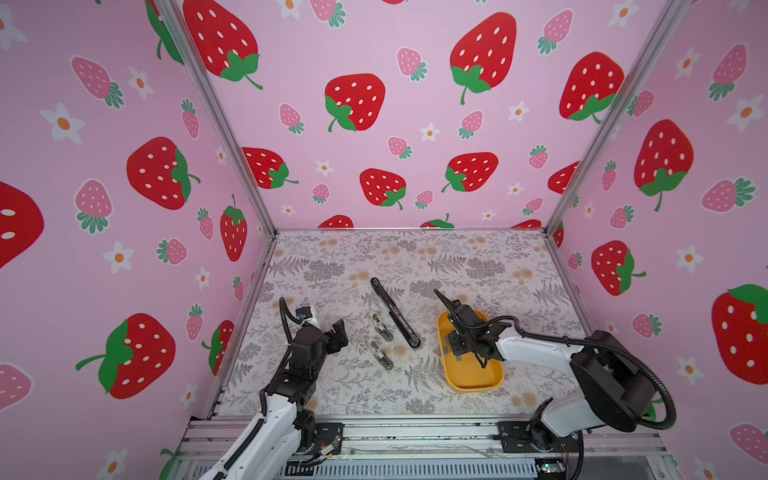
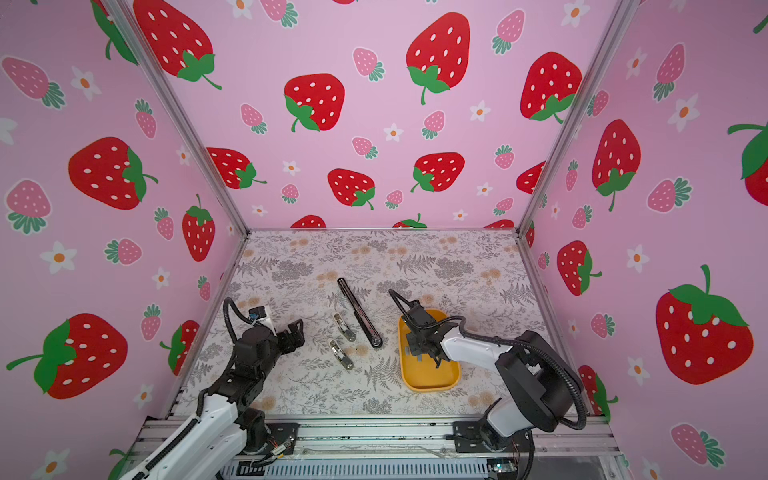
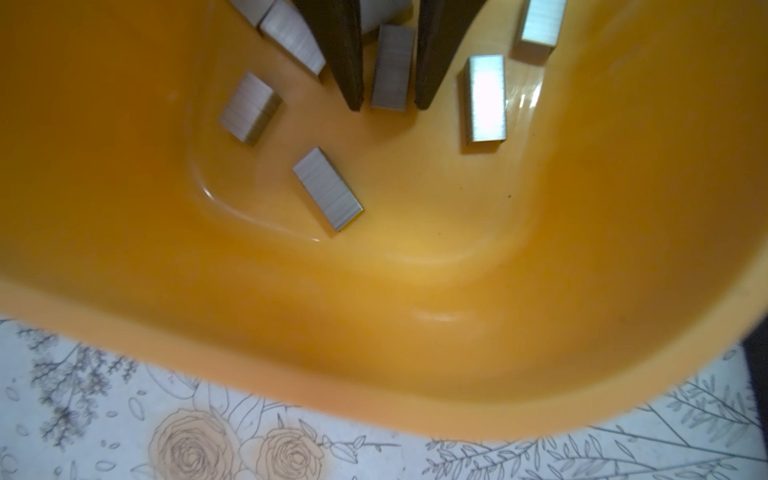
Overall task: Load the staples into the stapler
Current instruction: 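Grasp a grey staple strip in the tray with the right gripper, then lift the staple strip and carry it toward the cream mini staplers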
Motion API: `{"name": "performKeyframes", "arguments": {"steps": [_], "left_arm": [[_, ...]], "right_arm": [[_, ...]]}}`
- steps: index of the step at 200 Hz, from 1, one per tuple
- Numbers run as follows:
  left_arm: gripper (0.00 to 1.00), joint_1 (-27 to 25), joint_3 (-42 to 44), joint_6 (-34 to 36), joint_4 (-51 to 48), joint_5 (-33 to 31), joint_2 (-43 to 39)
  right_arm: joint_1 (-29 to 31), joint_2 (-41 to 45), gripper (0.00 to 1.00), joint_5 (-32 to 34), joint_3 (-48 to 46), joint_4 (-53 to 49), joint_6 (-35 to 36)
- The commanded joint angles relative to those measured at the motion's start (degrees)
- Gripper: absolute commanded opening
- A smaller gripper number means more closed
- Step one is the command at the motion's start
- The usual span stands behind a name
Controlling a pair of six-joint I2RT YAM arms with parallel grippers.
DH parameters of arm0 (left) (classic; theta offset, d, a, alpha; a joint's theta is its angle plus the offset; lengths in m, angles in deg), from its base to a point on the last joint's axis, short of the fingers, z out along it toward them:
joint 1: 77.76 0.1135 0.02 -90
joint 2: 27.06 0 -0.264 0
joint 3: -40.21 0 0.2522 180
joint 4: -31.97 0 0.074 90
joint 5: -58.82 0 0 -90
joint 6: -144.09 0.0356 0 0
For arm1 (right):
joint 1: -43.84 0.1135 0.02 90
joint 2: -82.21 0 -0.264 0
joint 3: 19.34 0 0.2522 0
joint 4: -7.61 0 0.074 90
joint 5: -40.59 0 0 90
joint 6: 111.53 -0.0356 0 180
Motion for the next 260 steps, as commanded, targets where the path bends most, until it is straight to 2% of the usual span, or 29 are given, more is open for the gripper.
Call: {"name": "performKeyframes", "arguments": {"steps": [1, 38, 109, 168, 188, 207, 219, 235, 260], "left_arm": [[0.93, -0.3, -0.1, 0.3, 1.0, -1.3, -0.3], [0.93, -0.3, -0.1, 0.4, 1.0, -1.3, -0.3], [0.93, -0.3, 0.0, 0.3, 1.0, -1.4, -0.2], [0.93, -0.3, -0.6, 0.1, 0.1, -1.9, 0.0], [0.93, -0.3, -4.9, -1.6, -7.6, -0.3, -0.6], [0.93, -0.4, -12.3, -1.4, -18.5, 9.4, -2.4], [0.96, -0.5, -15.8, -0.5, -24.2, 12.2, -4.5], [0.97, -0.6, -15.6, -1.5, -28.5, 10.2, -8.8], [1.00, -0.6, -9.3, -4.3, -31.4, 5.5, -16.5]], "right_arm": [[-0.2, -1.3, 0.23, 0.1, -0.9, -0.4, -0.4], [-0.2, -2.2, 0.15, 0.2, -0.7, -0.6, -0.4], [-0.2, 2.8, 0.12, 2.2, 1.0, -3.1, 0.5], [-0.1, 11.0, 0.11, 2.5, 1.8, -2.9, 4.1], [0.1, 13.7, 0.11, 1.2, 2.1, -1.7, 6.4], [0.9, 15.3, 0.10, -0.6, 3.8, -1.0, 9.1], [1.7, 15.8, 0.09, -1.6, 5.1, -0.6, 10.2], [3.4, 15.8, 0.09, -2.7, 6.6, 0.4, 11.3], [9.5, 14.7, 0.09, -3.0, 7.7, 4.6, 14.3]]}}
